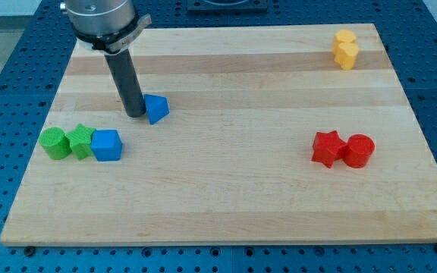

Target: Push the blue triangle parallel to the green star

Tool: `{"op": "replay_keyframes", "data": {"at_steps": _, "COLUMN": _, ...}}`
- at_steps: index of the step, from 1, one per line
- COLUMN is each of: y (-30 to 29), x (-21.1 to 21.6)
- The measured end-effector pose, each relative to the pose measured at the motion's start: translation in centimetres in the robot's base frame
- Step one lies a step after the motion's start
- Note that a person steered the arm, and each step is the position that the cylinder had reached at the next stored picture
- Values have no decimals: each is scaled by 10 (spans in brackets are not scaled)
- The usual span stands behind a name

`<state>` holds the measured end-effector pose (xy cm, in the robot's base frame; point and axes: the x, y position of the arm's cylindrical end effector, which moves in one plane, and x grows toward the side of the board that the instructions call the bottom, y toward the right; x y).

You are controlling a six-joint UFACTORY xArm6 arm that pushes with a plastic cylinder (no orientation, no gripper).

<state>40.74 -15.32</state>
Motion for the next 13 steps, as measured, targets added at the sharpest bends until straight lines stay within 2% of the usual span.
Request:
{"op": "replay_keyframes", "data": {"at_steps": 2, "y": -4, "x": 4}}
{"op": "replay_keyframes", "data": {"at_steps": 3, "y": -5, "x": 46}}
{"op": "replay_keyframes", "data": {"at_steps": 4, "y": 18, "x": 71}}
{"op": "replay_keyframes", "data": {"at_steps": 7, "y": 46, "x": 71}}
{"op": "replay_keyframes", "data": {"at_steps": 9, "y": 61, "x": 47}}
{"op": "replay_keyframes", "data": {"at_steps": 10, "y": 60, "x": -2}}
{"op": "replay_keyframes", "data": {"at_steps": 11, "y": 51, "x": -2}}
{"op": "replay_keyframes", "data": {"at_steps": 13, "y": -7, "x": -15}}
